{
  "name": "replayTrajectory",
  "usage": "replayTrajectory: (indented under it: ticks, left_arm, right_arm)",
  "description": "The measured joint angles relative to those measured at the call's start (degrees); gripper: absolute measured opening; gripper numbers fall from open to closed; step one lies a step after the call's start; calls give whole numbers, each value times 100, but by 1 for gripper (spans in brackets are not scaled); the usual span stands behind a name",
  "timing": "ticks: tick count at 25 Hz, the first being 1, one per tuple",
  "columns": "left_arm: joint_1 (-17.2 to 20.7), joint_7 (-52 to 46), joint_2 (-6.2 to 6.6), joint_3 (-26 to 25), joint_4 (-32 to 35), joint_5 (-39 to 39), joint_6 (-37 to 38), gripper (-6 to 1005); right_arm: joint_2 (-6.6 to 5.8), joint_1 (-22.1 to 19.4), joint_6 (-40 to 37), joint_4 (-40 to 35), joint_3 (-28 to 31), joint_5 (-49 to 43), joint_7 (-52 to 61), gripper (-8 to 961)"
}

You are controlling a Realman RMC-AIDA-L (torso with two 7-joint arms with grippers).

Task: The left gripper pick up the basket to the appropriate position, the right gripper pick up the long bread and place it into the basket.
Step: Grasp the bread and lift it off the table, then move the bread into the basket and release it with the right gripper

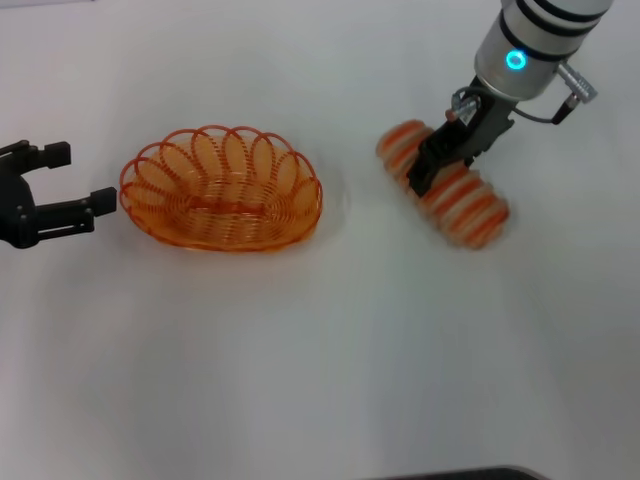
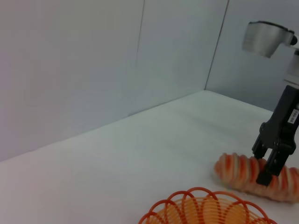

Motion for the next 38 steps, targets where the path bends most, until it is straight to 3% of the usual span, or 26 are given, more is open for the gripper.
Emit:
replayTrajectory:
  ticks: [7, 16, 26, 38]
  left_arm:
    - [5, -2, 17, -58, 0, -7, 24, 883]
    - [104, -4, 103, -68, 44, 38, 364, 880]
    - [270, -55, 53, -107, 43, 46, 540, 877]
    - [338, -32, -7, -222, 12, -5, 501, 874]
  right_arm:
    - [-2, -88, -32, -596, 14, 278, -352, 656]
    - [36, 101, -123, -1299, 32, 518, -1898, 606]
    - [93, 337, -191, -1686, -38, 1870, -3447, 504]
    - [108, 320, -251, -1549, -985, 2704, -3875, 404]
